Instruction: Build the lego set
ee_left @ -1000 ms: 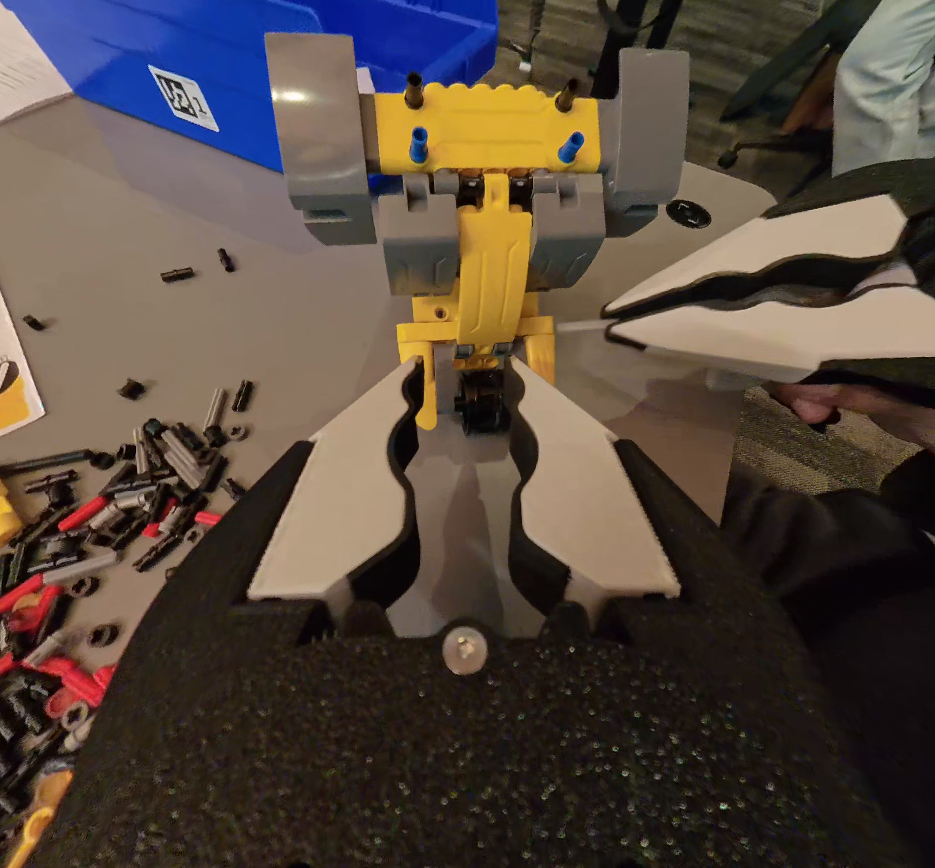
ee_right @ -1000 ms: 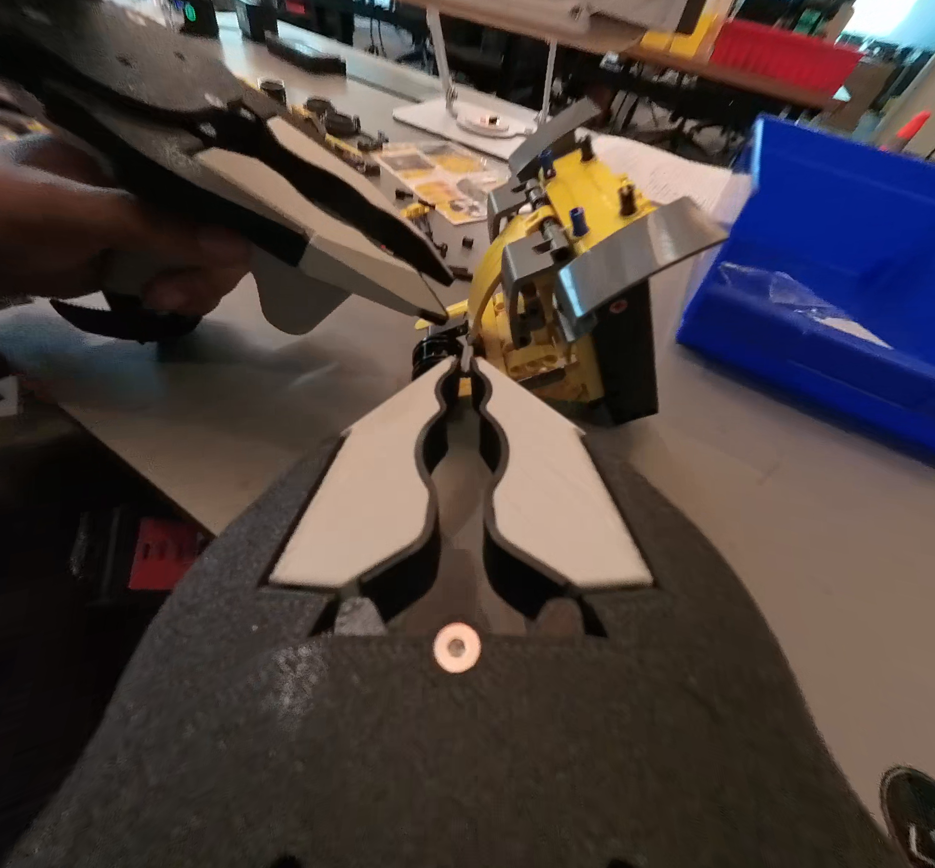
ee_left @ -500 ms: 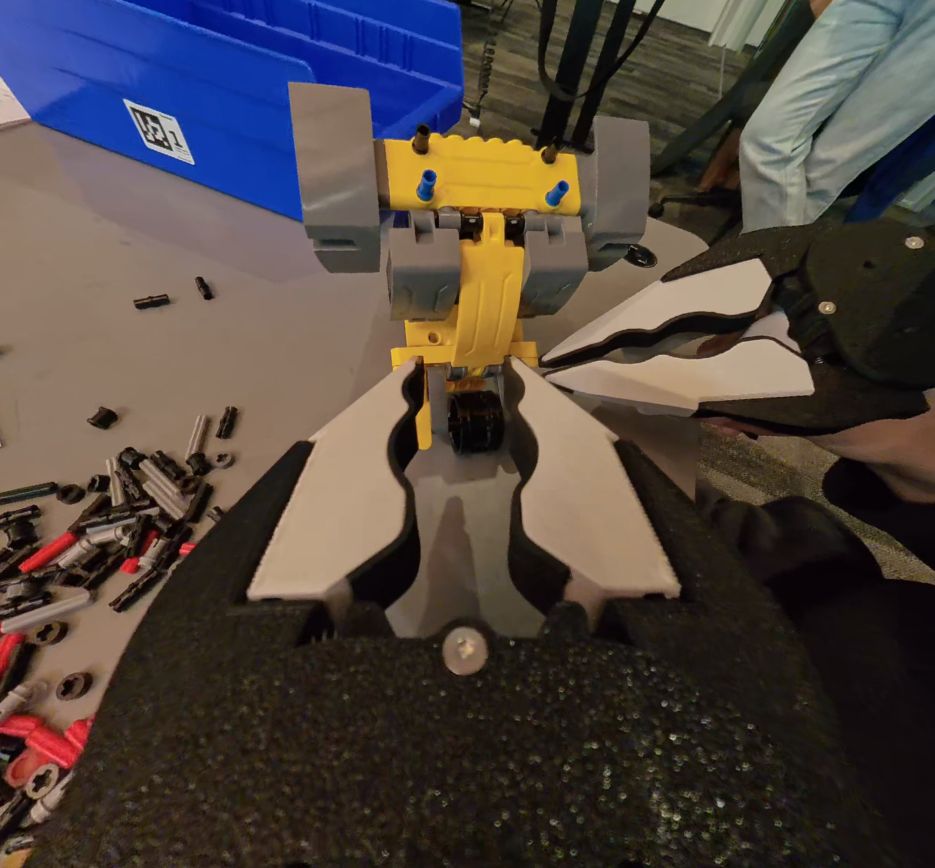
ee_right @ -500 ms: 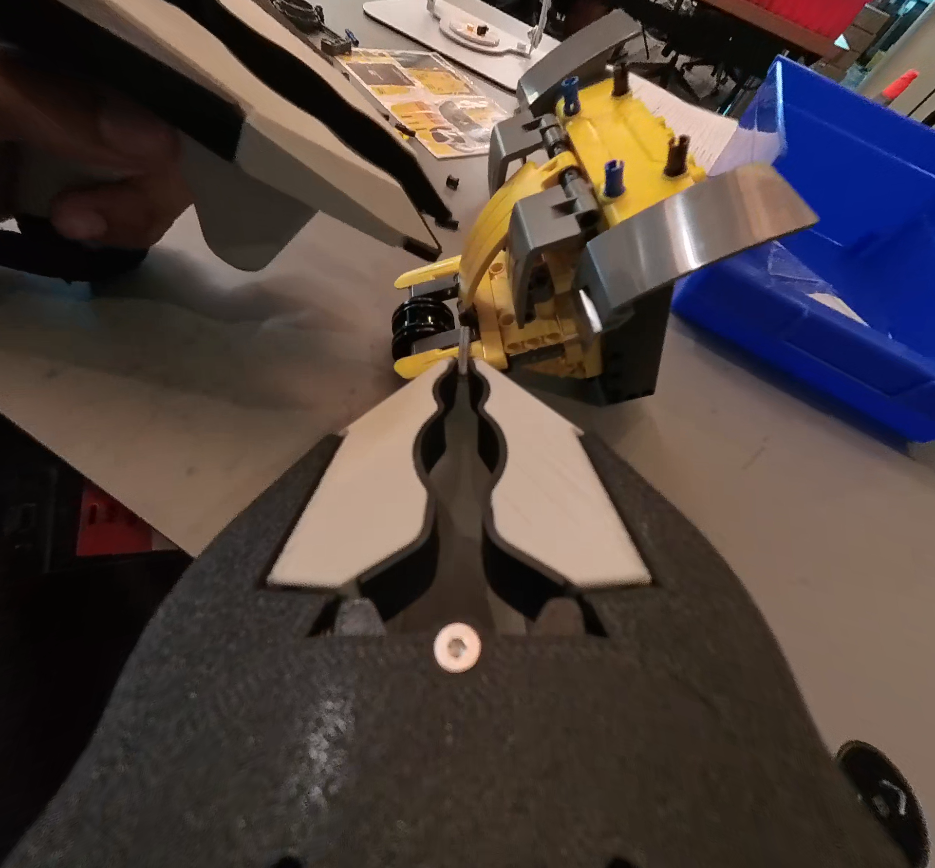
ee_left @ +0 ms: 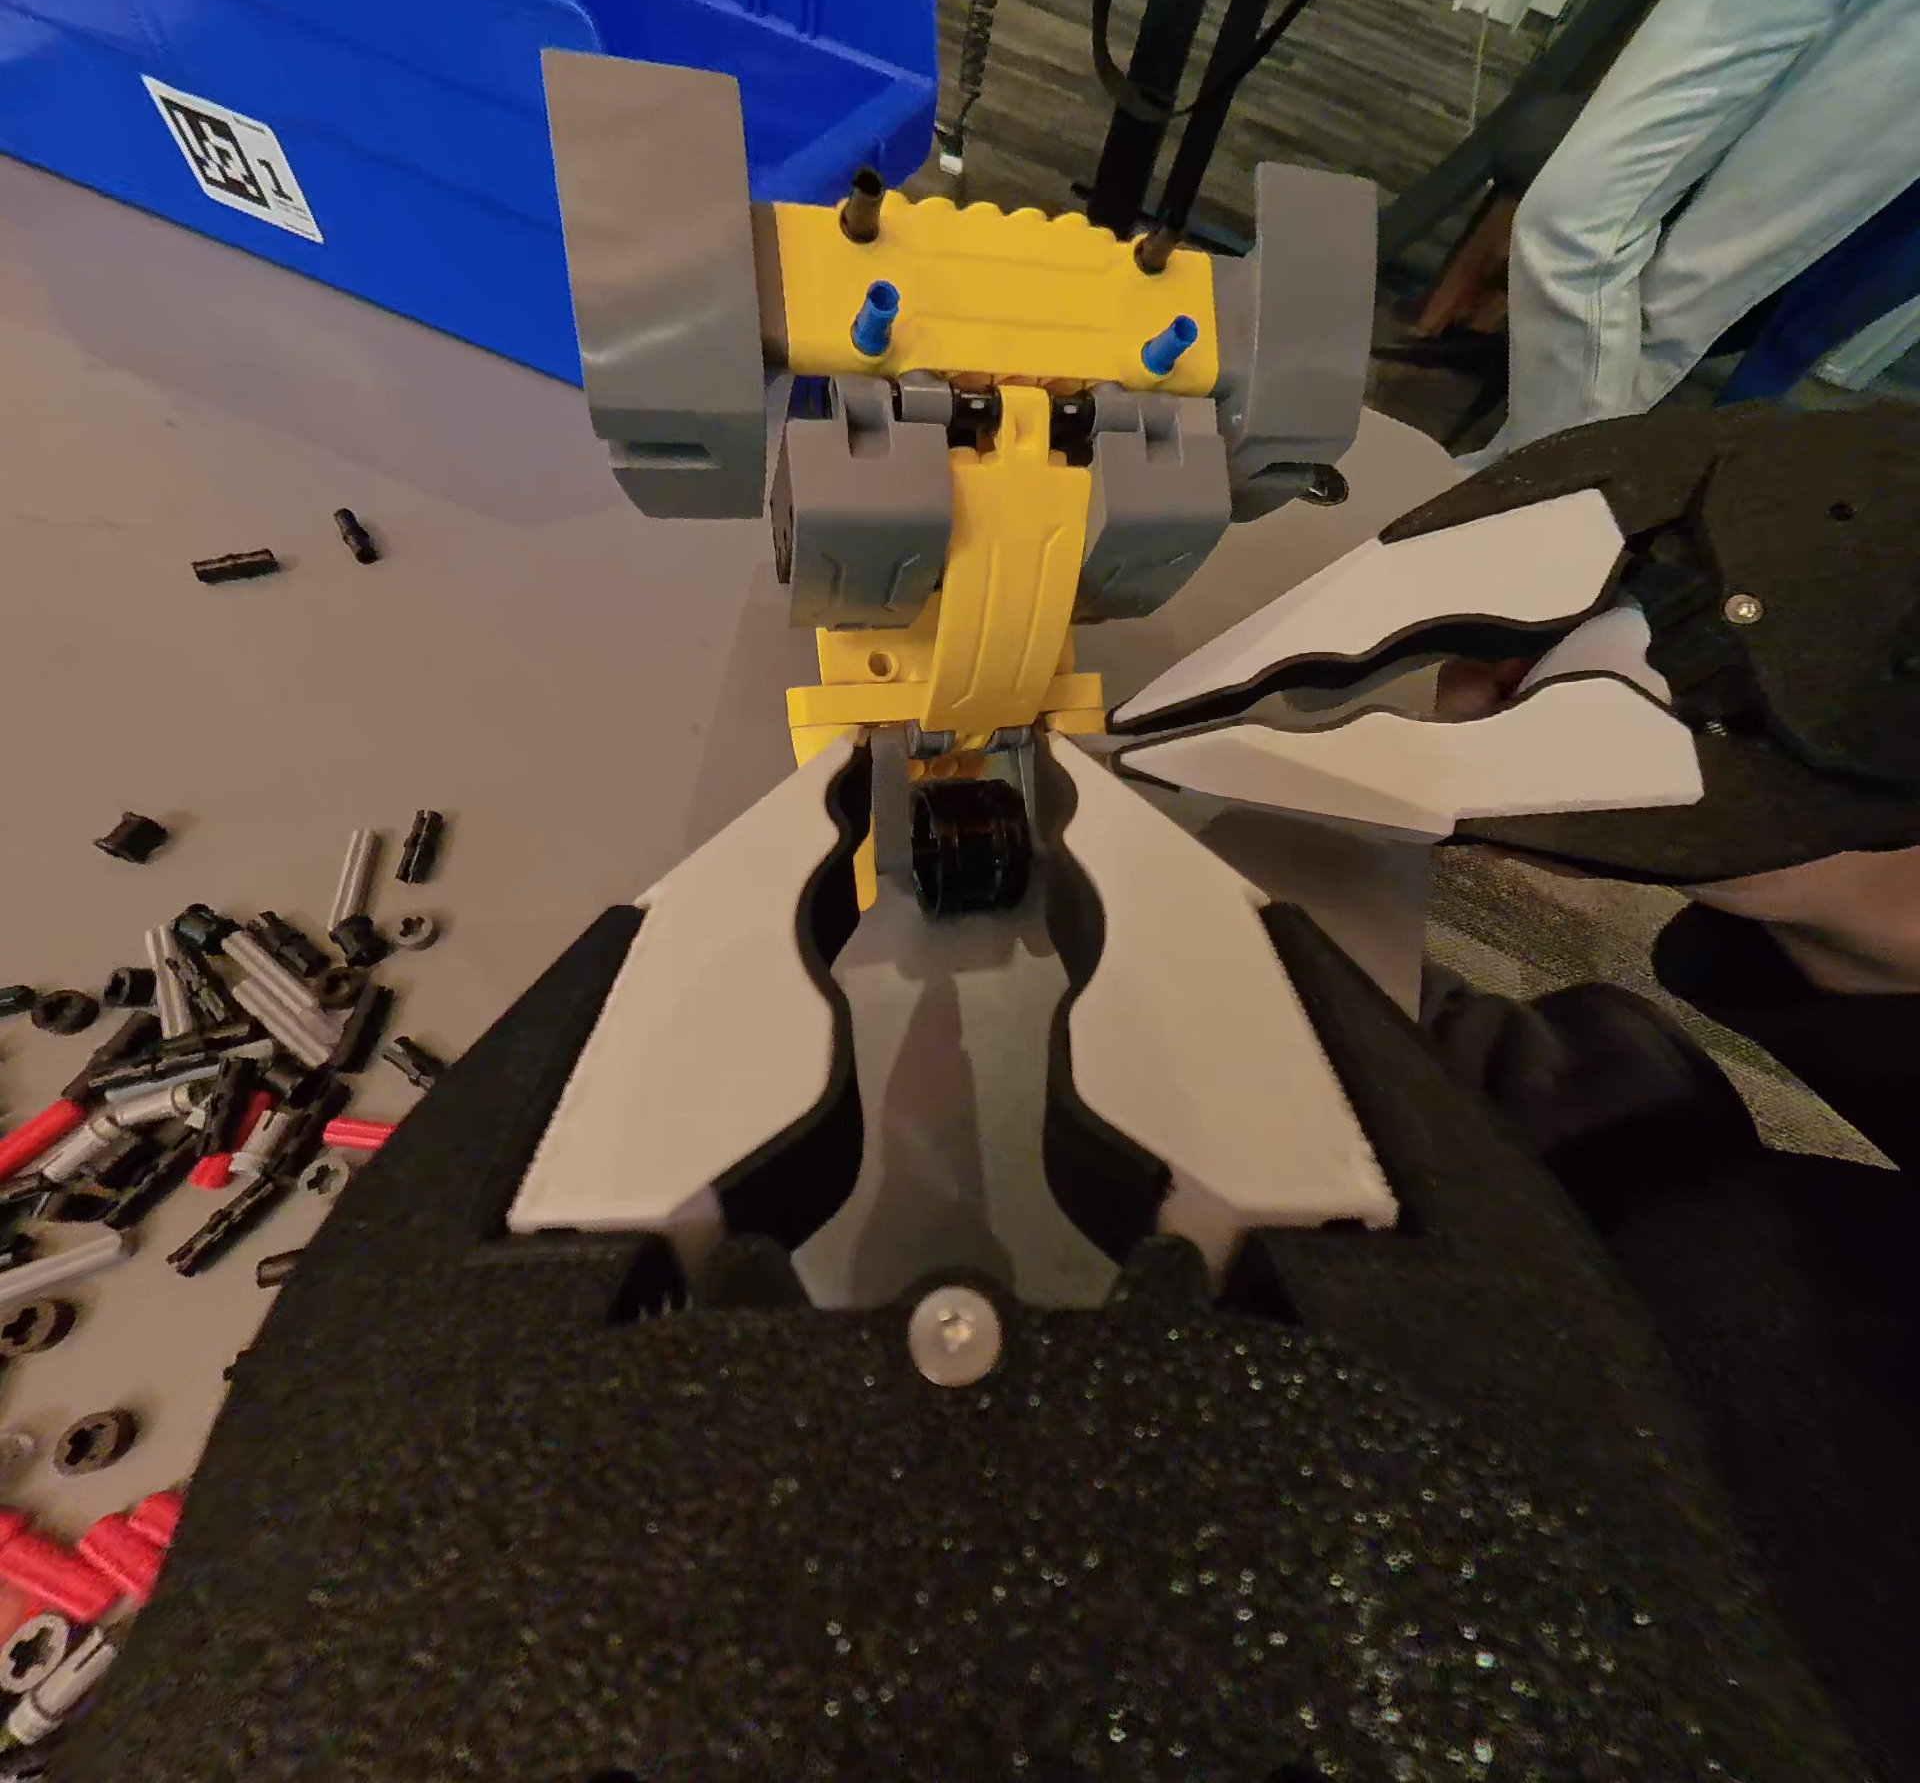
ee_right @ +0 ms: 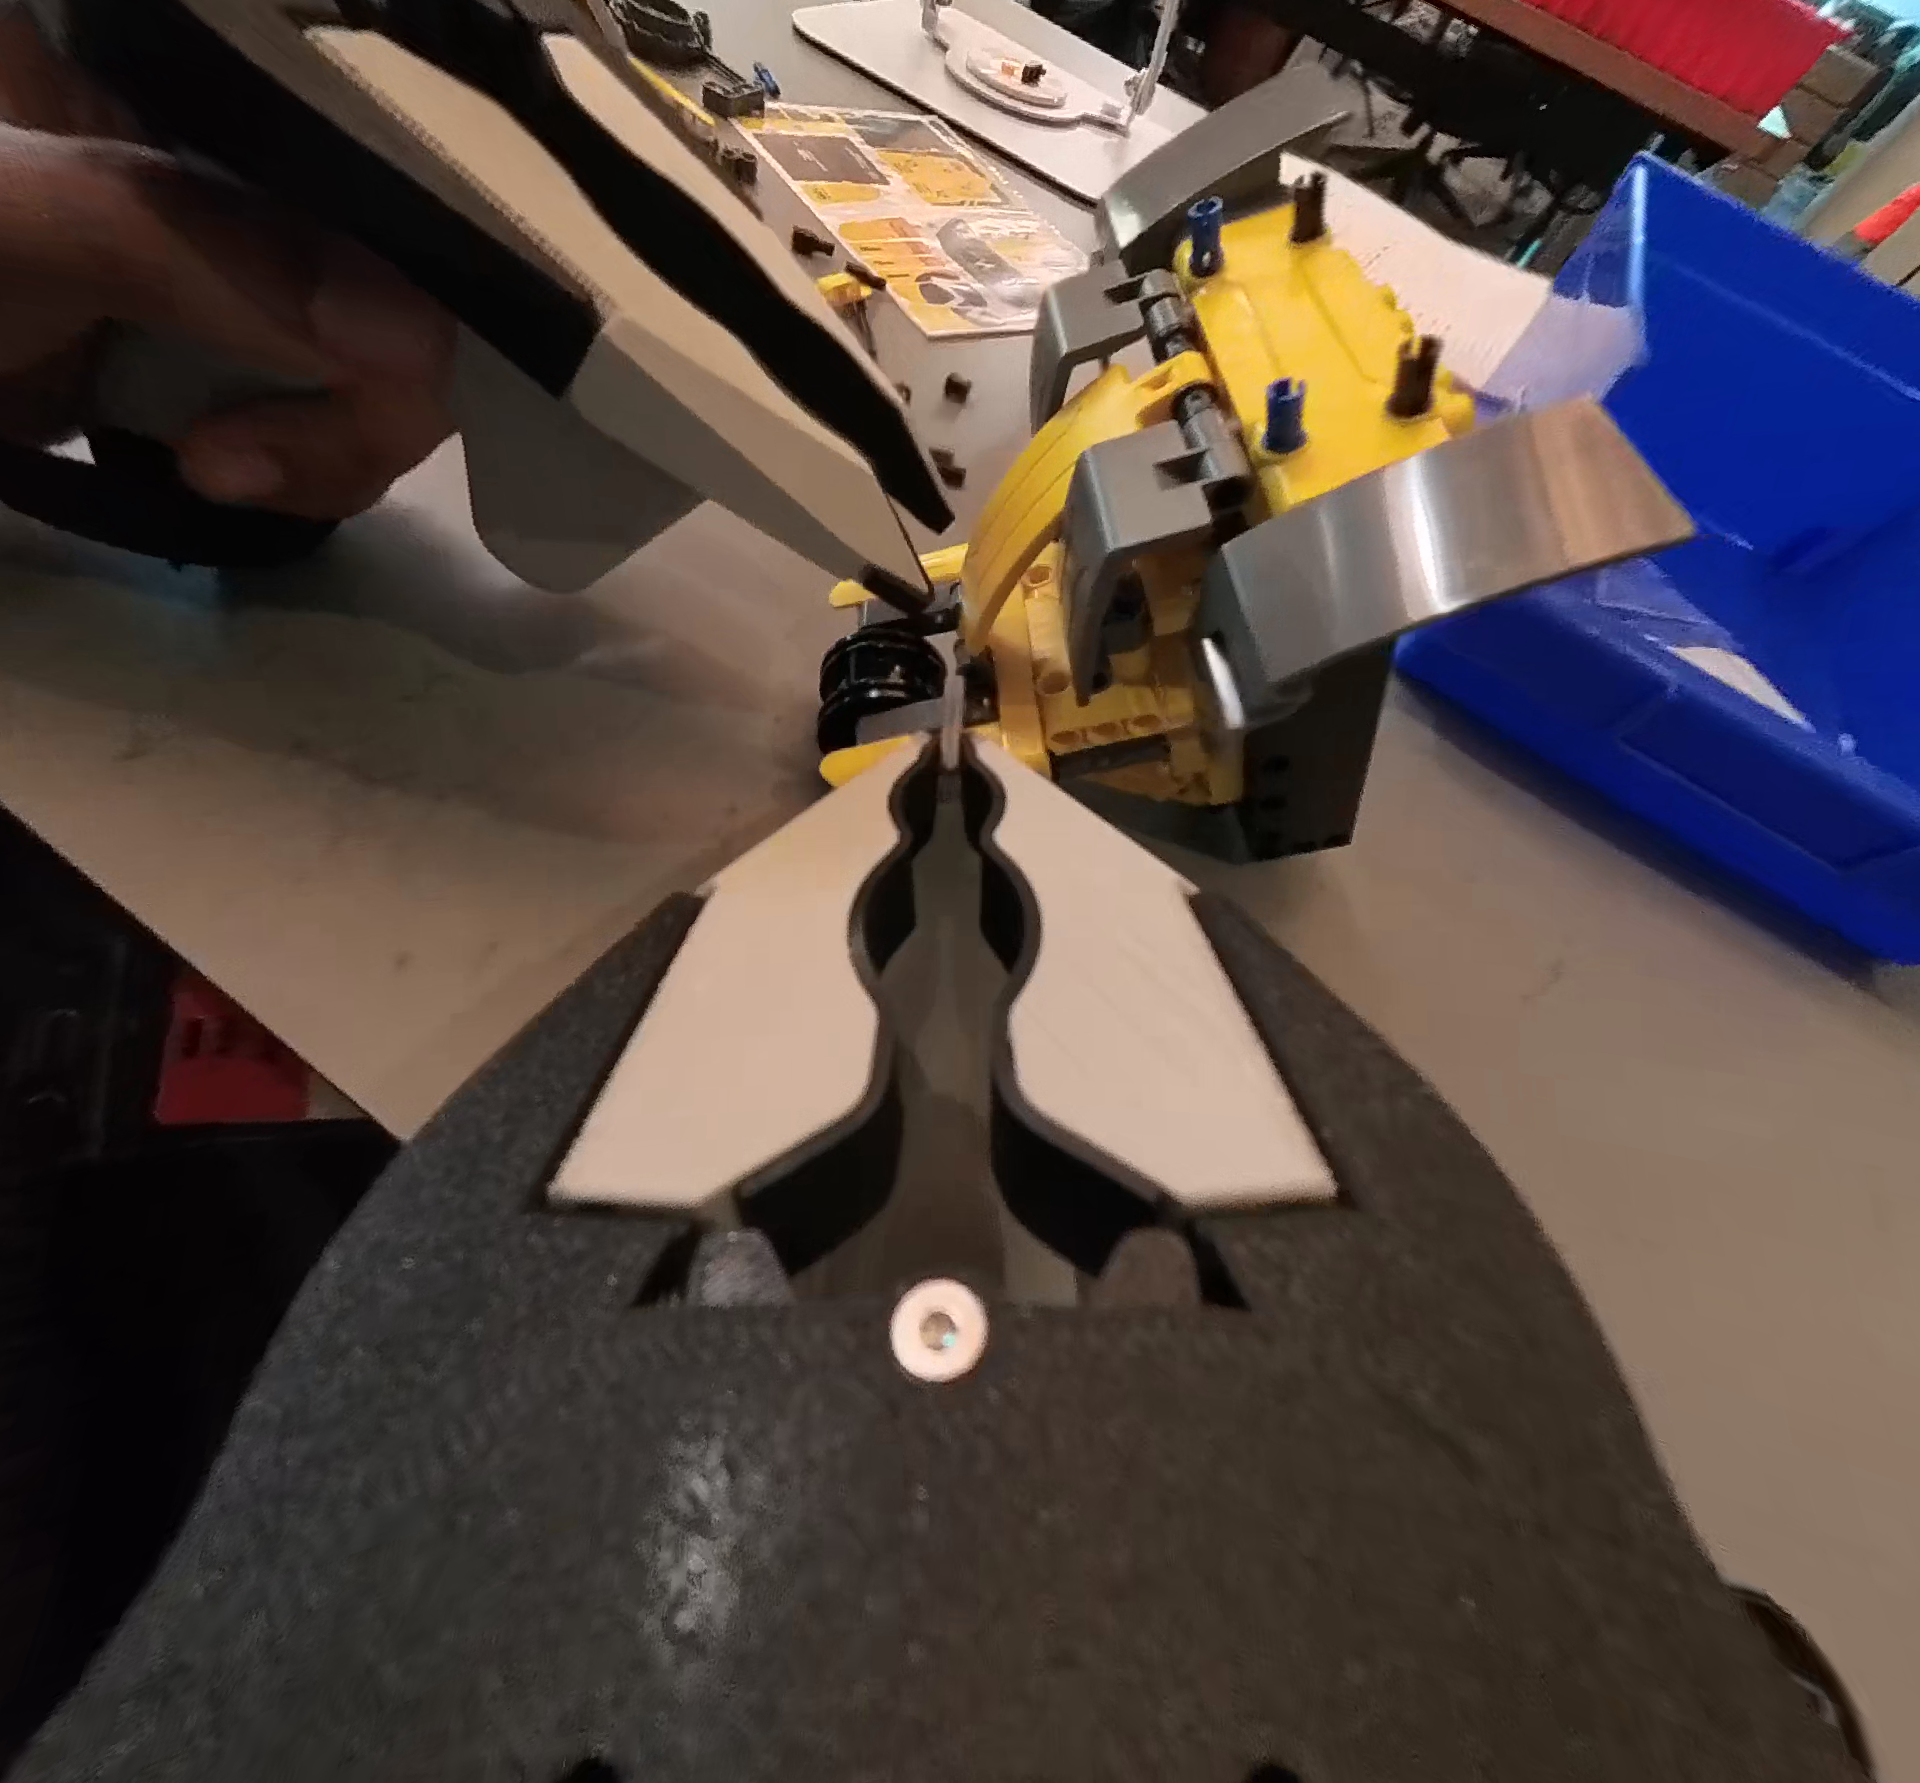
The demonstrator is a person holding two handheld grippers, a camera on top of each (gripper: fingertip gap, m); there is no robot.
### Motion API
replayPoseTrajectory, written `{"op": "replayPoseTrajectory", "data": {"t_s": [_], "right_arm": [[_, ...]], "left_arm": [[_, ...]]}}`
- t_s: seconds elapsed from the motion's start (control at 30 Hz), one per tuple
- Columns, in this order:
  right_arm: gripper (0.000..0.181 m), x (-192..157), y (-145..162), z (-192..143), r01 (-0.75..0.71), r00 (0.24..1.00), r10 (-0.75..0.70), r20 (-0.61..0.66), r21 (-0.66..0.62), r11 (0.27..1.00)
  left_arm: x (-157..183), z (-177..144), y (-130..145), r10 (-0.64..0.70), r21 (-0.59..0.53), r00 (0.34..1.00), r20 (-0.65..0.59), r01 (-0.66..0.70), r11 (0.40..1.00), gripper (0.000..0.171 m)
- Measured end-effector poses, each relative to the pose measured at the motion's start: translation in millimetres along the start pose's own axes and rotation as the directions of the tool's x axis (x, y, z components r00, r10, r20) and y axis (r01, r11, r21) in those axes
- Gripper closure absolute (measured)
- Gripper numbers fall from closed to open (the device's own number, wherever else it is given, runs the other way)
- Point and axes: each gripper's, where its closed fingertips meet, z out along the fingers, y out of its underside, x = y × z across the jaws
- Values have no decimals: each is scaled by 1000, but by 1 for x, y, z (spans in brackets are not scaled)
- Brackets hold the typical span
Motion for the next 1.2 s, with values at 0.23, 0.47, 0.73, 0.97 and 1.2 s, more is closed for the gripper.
{"op": "replayPoseTrajectory", "data": {"t_s": [0.23,0.47,0.73,0.97,1.2], "right_arm": [[178,1,-2,-1,-174,983,171,70,37,984],[178,3,0,-1,-194,978,190,84,31,981],[178,4,-1,0,-224,969,219,114,32,974],[178,3,0,1,-245,960,239,149,19,969],[178,4,0,1,-287,943,281,181,10,958]], "left_arm": [[-1,4,4,-32,-35,999,-18,31,999,141],[0,8,8,-13,-67,1000,-14,12,998,142],[1,11,8,37,-74,999,14,-36,997,149],[2,13,8,58,-80,998,20,-56,995,150],[1,13,8,69,-83,997,37,-66,994,152]]}}
